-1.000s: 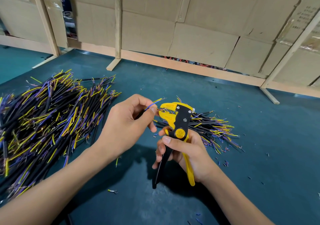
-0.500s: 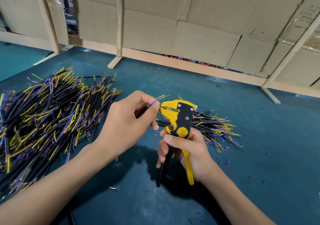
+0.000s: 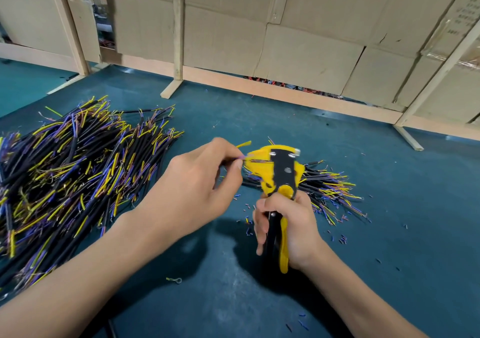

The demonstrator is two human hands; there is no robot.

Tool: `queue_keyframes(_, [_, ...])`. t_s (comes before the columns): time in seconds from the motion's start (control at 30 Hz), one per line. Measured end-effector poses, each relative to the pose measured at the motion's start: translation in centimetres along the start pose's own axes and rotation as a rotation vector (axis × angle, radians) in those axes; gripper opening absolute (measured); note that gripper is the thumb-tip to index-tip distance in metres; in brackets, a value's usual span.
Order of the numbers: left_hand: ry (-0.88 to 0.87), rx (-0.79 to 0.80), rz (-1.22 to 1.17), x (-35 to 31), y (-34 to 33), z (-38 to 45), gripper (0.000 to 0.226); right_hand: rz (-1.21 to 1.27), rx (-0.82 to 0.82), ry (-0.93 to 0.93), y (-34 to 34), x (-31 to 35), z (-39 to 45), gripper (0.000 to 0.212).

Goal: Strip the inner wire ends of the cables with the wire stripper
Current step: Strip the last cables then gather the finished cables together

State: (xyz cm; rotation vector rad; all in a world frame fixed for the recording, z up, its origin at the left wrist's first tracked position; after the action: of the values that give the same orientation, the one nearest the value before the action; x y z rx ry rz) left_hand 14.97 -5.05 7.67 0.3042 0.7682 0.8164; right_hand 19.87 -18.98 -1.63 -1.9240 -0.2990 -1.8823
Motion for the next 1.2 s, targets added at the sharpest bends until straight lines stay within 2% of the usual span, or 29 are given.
queue_keyframes(0.07, [-0.057, 0.014, 0.013, -0.5, -0.1, 0.2, 0.015, -0.033, -0.071, -0.012, 0.6, 0.0, 0.1, 0.030])
queue_keyframes(0.17, [-0.084, 0.016, -0.001, -0.2, -0.2, 0.2, 0.011, -0.029, -0.070, -0.040, 0.7, -0.1, 0.1, 0.028])
queue_keyframes(0.37, [0.051, -0.034, -0.082, 2.7, 0.5, 0.9, 0.013, 0.037, -0.055, -0.130, 0.5, -1.2, 0.1, 0.033])
queue_keyframes(0.57, [0.064, -0.066, -0.049, 3.6, 0.6, 0.9, 0.013, 0.101, -0.083, -0.134, 0.7, -1.2, 0.2, 0.026])
queue_keyframes(0.67, [0.056, -0.069, -0.050, 3.9, 1.1, 1.1, 0.016, 0.171, -0.026, -0.100, 0.2, -0.9, 0.3, 0.023])
queue_keyframes(0.77, [-0.011, 0.014, -0.032, 3.3, 0.6, 0.9, 0.018, 0.216, 0.076, -0.085, -0.7, -0.9, 0.3, 0.017])
queue_keyframes(0.87, [-0.069, 0.072, 0.001, 2.8, -0.1, 0.6, 0.021, 0.207, 0.111, -0.085, -1.0, -0.9, 0.1, 0.014])
queue_keyframes(1.03, [-0.155, 0.020, 0.081, 2.2, 0.0, 0.5, 0.022, 0.210, 0.096, -0.094, -0.8, -0.8, 0.2, 0.017])
queue_keyframes(1.2, [-0.141, -0.075, 0.119, 2.4, 0.6, 0.5, 0.017, 0.213, 0.112, -0.087, -0.9, -0.8, 0.1, 0.017])
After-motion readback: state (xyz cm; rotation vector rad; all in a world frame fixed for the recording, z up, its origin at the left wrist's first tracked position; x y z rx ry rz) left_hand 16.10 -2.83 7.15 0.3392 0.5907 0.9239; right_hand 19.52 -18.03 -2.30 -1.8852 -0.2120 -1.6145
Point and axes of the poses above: each hand's wrist, its own z-axis towards the middle knuckle, its own y-axis out of the back of the hand, x = y × z, the point moved 8 cm from there along z, towards the middle knuckle, and after that the axes turned 3 degrees about -x, right-handed, at the moved point
